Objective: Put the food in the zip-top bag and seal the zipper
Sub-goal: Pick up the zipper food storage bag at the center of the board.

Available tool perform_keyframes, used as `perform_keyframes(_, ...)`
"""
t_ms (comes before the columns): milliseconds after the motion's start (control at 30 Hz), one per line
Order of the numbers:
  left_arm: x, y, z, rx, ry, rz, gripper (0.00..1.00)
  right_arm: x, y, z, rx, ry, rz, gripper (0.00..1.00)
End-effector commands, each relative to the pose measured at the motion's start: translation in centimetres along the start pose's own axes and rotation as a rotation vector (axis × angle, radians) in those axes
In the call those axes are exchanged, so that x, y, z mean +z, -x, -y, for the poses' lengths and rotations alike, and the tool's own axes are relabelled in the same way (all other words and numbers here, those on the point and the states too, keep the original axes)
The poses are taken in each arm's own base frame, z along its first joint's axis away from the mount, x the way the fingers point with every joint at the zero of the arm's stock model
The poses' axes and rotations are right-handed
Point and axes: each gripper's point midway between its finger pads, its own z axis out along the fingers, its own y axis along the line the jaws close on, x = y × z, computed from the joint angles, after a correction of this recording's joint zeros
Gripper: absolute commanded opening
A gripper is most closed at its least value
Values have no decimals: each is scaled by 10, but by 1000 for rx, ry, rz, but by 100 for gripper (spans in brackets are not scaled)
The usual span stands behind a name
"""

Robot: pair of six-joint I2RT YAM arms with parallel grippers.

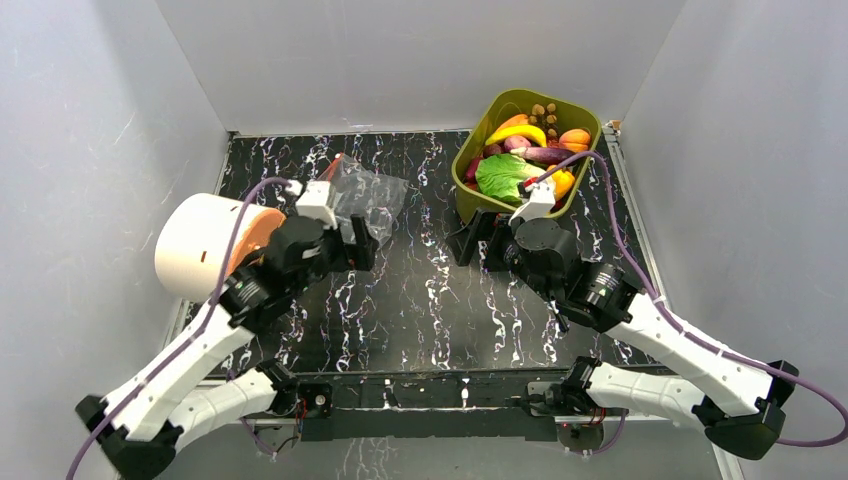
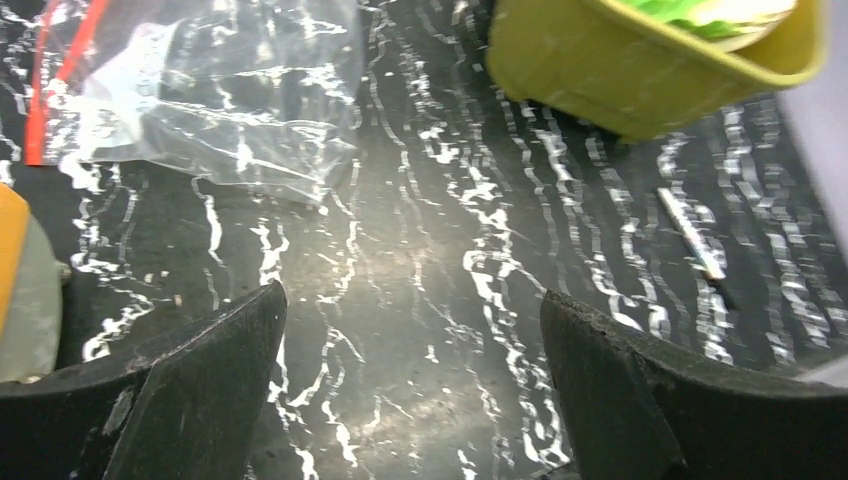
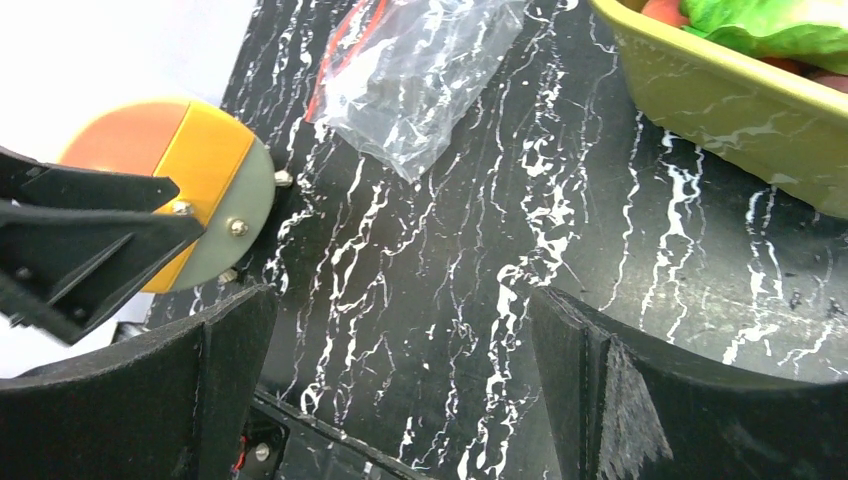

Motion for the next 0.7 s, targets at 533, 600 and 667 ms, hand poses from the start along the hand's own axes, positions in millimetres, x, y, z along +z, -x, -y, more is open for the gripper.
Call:
perform_keyframes(533,105,3,-45,257,313,-176,90,-44,38,-18,17,151,121,98)
perform_keyframes(600,115,5,-49,248,309,-176,91,-49,40,-12,14,131,128,98)
perform_keyframes(667,129,-2,-56,283,333,-205,91,-55,44,-8,13,123,142,98)
